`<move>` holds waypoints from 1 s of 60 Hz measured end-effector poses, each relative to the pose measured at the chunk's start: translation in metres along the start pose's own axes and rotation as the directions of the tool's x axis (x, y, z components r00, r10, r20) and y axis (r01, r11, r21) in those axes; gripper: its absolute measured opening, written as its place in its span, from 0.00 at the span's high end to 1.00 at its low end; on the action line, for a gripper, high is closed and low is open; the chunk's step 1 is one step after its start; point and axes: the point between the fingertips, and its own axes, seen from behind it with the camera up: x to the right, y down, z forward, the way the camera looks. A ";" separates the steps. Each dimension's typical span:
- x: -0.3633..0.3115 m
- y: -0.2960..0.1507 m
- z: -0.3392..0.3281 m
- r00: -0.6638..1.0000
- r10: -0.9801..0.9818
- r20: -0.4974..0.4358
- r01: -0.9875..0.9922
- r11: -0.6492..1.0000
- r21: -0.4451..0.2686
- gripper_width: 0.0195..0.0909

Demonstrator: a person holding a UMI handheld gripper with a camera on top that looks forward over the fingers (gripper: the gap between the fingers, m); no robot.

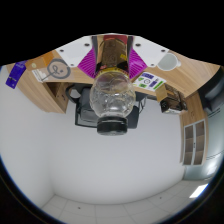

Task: Pour water

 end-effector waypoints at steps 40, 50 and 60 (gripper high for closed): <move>-0.011 0.095 0.030 0.997 0.050 0.059 -0.042 0.991 -0.126 0.06; -0.009 0.079 -0.034 0.999 0.043 -0.026 -0.047 0.986 -0.160 0.07; -0.033 0.058 -0.140 0.994 0.020 -0.106 -0.041 0.980 -0.194 0.07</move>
